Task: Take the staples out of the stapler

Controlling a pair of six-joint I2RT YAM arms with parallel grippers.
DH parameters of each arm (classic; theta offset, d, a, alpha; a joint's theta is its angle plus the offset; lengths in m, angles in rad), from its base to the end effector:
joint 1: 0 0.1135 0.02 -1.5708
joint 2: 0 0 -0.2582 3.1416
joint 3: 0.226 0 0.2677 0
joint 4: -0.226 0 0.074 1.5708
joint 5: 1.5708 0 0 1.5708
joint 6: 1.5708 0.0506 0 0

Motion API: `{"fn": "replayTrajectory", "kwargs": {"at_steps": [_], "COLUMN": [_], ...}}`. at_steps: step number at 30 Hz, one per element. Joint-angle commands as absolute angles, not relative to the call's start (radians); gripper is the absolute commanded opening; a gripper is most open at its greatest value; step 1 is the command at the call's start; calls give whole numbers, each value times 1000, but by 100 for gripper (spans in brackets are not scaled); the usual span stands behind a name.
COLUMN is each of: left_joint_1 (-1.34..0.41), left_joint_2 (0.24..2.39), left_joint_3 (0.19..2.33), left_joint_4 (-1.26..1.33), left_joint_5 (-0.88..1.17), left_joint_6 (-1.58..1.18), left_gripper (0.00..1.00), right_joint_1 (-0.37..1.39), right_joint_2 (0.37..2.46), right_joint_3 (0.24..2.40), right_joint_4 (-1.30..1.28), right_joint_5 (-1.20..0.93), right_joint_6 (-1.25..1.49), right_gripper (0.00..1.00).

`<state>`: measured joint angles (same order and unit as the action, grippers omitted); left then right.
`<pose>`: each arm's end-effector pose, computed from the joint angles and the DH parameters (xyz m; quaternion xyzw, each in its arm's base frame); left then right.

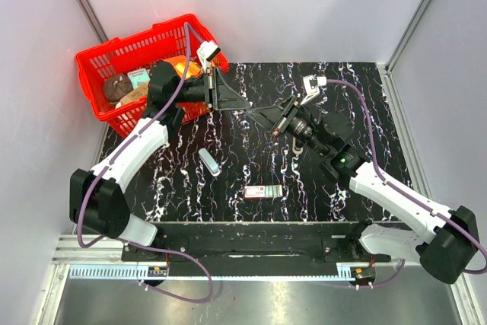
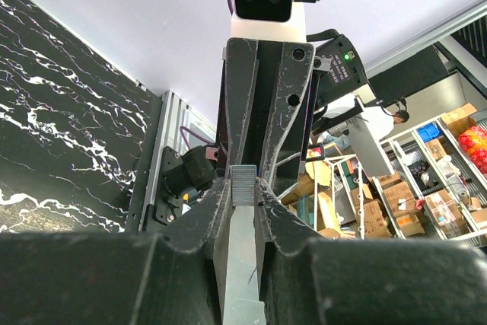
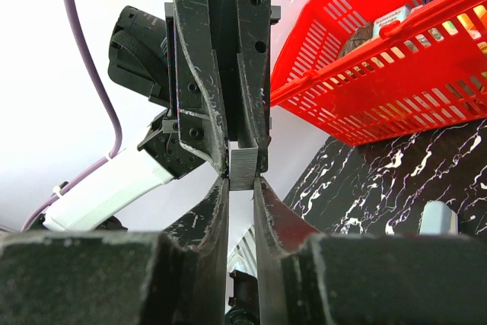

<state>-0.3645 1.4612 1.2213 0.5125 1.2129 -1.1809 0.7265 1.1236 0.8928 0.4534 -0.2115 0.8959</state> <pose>0.3080 -0.1683 0.3911 0.2196 0.6361 -0.7036 0.2282 0.2146 0.2049 0.3723 -0.0297 0.6255 0.6087 0.4872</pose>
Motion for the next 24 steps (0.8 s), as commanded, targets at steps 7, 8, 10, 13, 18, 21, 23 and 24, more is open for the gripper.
{"fn": "replayTrajectory", "kwargs": {"at_steps": [7,8,10,13,18,21,23,24], "left_joint_1": [-360,-359,-353,-327,-233,-174,-157,-155], "left_joint_2": [1430,1428,1422,1424,1474,1517,1532,1537], "left_joint_3": [1216,1224,1249,1288,1364,1442,1498,1520], "left_joint_4": [496,462,364,215,36,-206,-389,-456], "left_joint_5": [1224,1223,1204,1171,1138,1109,1057,1011], "left_joint_6": [-1132,-1103,-1024,-916,-772,-570,-397,-320], "left_gripper": [26,37,47,61,70,70,69,69], "right_joint_1": [730,729,730,730,730,730,736,739], "right_joint_2": [1104,1103,1095,1078,1051,1071,1083,1089], "right_joint_3": [930,933,939,940,956,991,985,971], "right_joint_4": [523,508,471,384,111,-130,-253,-288], "right_joint_5": [-216,-219,-230,-244,-213,-157,-115,-97], "right_joint_6": [882,877,867,848,795,753,742,739], "right_gripper": [11,10,8,7,6,5,6,6]}}
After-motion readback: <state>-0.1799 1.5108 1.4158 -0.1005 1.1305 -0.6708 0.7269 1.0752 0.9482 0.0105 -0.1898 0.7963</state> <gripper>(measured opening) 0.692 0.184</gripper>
